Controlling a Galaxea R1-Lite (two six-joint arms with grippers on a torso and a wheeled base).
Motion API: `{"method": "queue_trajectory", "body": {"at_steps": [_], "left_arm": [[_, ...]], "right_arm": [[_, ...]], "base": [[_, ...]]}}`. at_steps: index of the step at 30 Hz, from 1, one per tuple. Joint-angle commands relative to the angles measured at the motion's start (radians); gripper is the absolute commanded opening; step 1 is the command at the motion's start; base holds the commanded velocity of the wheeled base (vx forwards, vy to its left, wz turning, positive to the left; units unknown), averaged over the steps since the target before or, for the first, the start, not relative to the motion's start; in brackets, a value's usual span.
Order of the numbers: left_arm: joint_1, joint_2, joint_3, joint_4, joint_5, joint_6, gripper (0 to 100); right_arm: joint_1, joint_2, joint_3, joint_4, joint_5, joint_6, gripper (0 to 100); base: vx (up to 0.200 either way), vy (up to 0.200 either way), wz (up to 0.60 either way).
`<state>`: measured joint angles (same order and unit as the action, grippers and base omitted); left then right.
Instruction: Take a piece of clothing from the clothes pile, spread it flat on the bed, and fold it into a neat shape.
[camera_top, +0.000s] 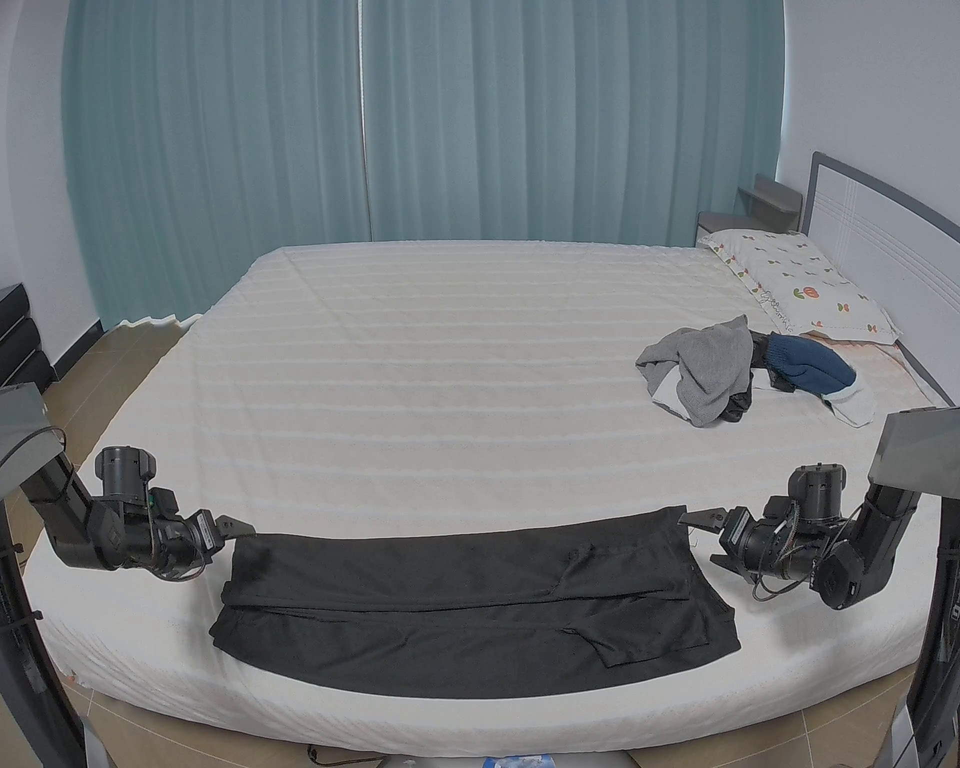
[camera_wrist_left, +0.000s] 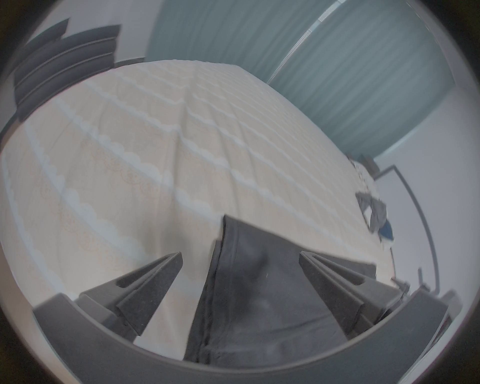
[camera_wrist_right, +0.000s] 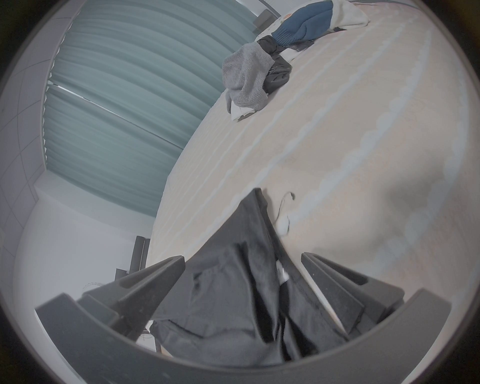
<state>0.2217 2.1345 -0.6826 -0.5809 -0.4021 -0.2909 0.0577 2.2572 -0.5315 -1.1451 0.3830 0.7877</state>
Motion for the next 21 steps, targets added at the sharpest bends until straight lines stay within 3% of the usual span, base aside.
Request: {"method": "queue_trajectory", "body": {"at_steps": [1, 21], "left_arm": [[0.011, -0.024, 0.092, -0.002, -0.026, 0.101, 100], [-0.053, 0.044, 0.084, -0.025, -0.029, 0.116, 100]], "right_arm": [[0.008, -0.059, 0.084, -0.027, 0.02, 0.004, 100], [0.004, -0.062, 0.1, -0.038, 0.034, 0.005, 100]], "base": [[0.0, 0.0, 0.0], [0.0, 0.0, 0.0]]}}
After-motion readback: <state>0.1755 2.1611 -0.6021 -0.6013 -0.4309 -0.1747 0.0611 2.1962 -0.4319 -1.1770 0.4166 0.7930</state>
